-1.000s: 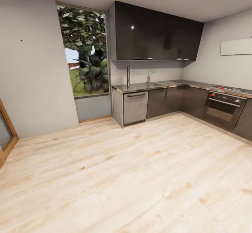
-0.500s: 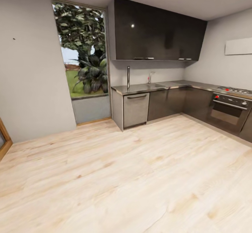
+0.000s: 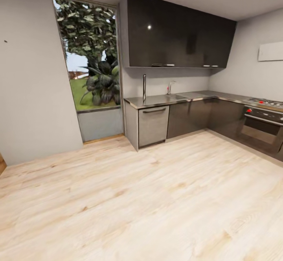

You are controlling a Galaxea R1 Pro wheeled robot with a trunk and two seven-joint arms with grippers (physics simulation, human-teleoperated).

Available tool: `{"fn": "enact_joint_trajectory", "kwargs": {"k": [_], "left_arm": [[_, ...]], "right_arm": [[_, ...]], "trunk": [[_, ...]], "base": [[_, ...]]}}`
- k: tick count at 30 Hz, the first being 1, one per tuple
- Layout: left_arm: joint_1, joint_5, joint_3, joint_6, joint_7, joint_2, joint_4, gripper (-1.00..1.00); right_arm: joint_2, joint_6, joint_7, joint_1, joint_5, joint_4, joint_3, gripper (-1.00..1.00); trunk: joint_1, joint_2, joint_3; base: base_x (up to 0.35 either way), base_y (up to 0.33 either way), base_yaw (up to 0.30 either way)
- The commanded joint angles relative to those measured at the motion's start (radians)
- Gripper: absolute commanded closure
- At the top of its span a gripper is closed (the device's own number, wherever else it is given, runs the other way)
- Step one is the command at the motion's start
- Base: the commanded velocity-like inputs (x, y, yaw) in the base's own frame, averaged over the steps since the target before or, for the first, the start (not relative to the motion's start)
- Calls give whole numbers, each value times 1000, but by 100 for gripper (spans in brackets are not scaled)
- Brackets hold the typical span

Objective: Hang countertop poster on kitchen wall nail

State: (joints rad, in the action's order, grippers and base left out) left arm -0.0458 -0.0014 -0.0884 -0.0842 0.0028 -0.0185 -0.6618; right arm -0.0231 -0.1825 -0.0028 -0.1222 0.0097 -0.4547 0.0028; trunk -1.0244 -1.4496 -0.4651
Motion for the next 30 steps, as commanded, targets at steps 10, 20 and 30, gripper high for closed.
{"fn": "enact_joint_trajectory", "kwargs": {"k": [10, 20, 30], "left_arm": [[0, 0, -1, -2, 0, 0, -1, -100], [0, 0, -1, -2, 0, 0, -1, -100], [0, 0, -1, -2, 0, 0, -1, -100]], "right_arm": [[0, -3, 0, -1, 1, 1, 0, -100], [0, -3, 0, -1, 1, 1, 0, -100], [0, -3, 0, -1, 1, 1, 0, -100]], "trunk": [[-1, 0, -1], [-1, 0, -1], [-1, 0, -1]], "base": [[335, 0, 0], [335, 0, 0], [335, 0, -20]]}}
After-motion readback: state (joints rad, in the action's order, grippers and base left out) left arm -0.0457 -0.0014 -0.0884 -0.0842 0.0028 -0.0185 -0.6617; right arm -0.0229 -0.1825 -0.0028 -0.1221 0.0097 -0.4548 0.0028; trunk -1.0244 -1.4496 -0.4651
